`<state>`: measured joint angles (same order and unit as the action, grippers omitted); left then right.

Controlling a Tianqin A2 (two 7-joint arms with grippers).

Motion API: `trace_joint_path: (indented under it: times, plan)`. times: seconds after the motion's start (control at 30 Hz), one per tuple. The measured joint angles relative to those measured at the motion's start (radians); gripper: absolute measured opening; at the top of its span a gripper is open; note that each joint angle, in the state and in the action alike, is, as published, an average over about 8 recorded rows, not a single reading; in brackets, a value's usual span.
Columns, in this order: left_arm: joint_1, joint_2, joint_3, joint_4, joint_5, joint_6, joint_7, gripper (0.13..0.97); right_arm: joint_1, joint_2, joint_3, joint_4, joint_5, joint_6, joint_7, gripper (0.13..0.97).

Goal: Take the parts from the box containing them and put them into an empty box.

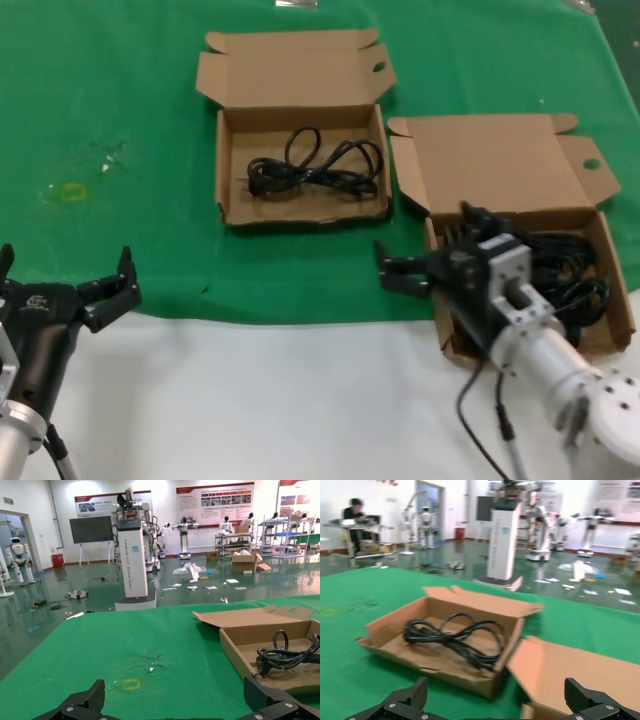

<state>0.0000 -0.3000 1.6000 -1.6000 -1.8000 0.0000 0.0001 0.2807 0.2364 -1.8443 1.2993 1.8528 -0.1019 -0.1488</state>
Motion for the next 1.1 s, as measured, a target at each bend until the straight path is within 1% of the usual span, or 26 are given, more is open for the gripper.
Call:
trace_joint_path:
  times: [0.33,0.47,1.1]
  plan:
    - [0.000,0.000,0.000,0.000,0.000,0.000,0.000,0.966,-0.174,0.040,0.152,0.187,-0.033,0.063,0.092,0.966]
    - [0.000,0.000,0.000,0.000,0.000,0.000,0.000,0.966,-0.221,0.050,0.192,0.237,-0.042,0.080,0.117,0.966]
    - [0.000,0.000,0.000,0.000,0.000,0.000,0.000,0.966,-0.236,0.054,0.206,0.253,-0.044,0.086,0.125,0.966]
